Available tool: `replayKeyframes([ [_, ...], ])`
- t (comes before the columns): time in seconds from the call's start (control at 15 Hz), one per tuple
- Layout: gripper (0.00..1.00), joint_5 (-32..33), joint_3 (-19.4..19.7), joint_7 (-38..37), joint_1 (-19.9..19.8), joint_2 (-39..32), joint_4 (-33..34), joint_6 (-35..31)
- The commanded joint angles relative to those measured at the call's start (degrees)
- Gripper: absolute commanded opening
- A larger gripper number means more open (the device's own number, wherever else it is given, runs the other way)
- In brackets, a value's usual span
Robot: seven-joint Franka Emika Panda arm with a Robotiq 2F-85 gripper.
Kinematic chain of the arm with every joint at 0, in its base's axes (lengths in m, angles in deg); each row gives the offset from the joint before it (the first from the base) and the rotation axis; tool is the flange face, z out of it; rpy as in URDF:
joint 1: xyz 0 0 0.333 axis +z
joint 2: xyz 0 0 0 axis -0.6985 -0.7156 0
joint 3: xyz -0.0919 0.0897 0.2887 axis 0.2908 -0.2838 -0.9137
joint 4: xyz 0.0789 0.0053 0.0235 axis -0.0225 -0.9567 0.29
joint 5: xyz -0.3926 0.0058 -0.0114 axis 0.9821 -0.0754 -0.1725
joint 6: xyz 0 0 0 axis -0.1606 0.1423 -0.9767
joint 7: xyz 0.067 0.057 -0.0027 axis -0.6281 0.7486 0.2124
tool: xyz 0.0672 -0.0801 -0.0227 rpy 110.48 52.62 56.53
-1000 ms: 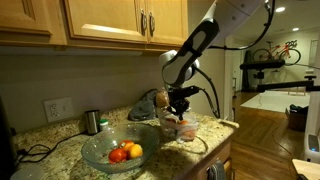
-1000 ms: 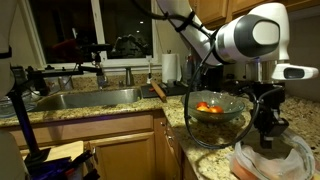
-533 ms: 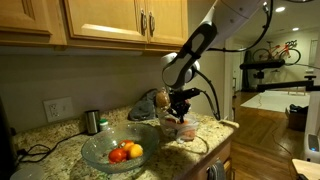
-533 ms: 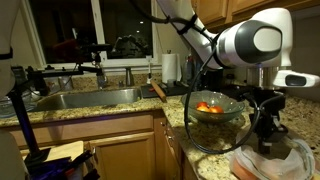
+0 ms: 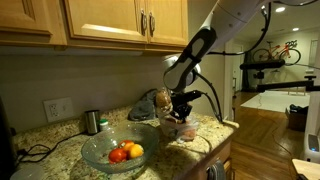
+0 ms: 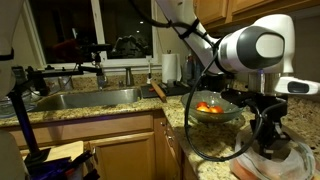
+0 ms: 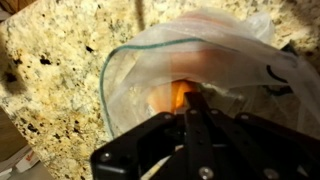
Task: Pick a peach from the bag and place it in the bowl
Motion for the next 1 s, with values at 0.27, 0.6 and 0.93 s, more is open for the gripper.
replayKeyframes([
  [0.27,0.00,2.89,0.89,0.38,0.23,0.36,-0.57,0.96],
  [0.6,0.00,4.82,1.17,-0.23,0.66,0.69,-0.54,1.79],
  [0.93,0.00,6.00,1.11,-0.55,1.04,1.00,-0.58,2.17],
])
